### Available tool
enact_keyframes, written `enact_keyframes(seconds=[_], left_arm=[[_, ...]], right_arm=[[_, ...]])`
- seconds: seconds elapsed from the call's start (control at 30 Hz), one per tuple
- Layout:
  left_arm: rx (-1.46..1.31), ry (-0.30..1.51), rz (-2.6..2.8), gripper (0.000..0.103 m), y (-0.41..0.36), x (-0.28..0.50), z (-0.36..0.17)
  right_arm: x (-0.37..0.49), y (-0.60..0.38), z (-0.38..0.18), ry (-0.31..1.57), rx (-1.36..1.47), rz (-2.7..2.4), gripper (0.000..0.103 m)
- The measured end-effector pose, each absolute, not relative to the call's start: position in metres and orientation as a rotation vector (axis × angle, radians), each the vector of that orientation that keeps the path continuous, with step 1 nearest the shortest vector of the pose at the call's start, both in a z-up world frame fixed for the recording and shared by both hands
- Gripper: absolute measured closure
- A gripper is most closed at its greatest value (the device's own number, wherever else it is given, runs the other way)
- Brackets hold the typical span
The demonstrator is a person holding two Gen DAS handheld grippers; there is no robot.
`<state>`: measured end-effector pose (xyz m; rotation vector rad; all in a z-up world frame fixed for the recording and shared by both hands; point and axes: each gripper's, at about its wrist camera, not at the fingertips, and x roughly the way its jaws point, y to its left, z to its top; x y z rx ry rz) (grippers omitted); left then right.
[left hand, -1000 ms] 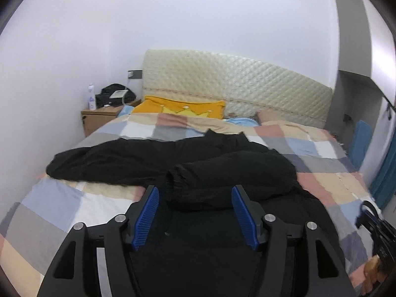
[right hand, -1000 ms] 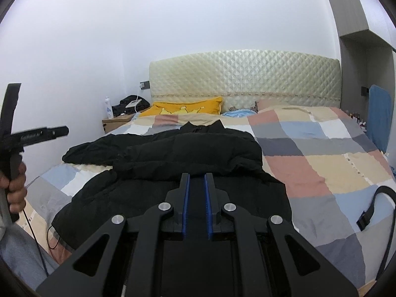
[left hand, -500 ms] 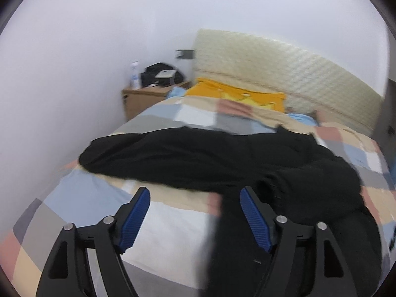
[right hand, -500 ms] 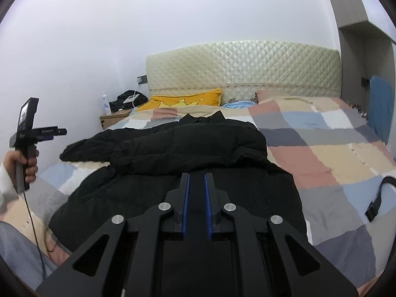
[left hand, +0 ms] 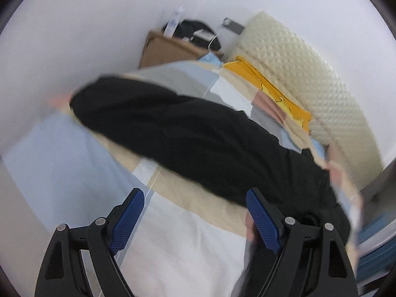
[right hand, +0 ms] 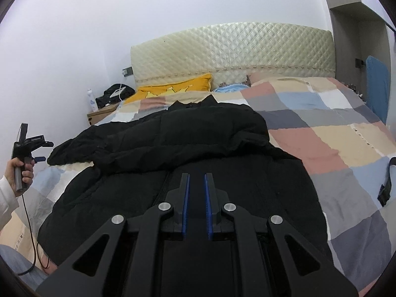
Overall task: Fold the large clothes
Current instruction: 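Grasp the other sleeve cuff with the left tool and lift it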
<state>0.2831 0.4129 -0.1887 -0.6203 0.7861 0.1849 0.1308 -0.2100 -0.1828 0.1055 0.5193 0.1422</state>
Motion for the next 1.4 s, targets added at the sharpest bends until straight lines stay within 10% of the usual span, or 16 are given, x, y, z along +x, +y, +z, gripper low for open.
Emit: enact_keyframes(seconds=[0.17, 0.9, 1.1, 1.4], left_arm=[[-0.714, 0.806, 0.204, 0.019, 0.467, 0.296, -0.214], [-0.981, 0.688, 0.393, 0.019, 0.581, 0.37, -0.294], [-0.985, 0.668, 0.555, 0.08, 0.614, 0.386, -0.269], [-0.663, 0.602, 0.647, 0.096, 0.559, 0.388, -0.186]], right_arm=[[0.136, -0.197, -0.187, 0.54, 0.084, 0.148, 0.045], [0.196, -0.152, -0.212, 0.61, 0.072, 0.058, 0.044], [0.194, -0.157, -0.212, 0.601, 0.049, 0.003, 0.044], [0.191, -0.171, -0.204, 0.596, 0.066, 0.033, 0.044]])
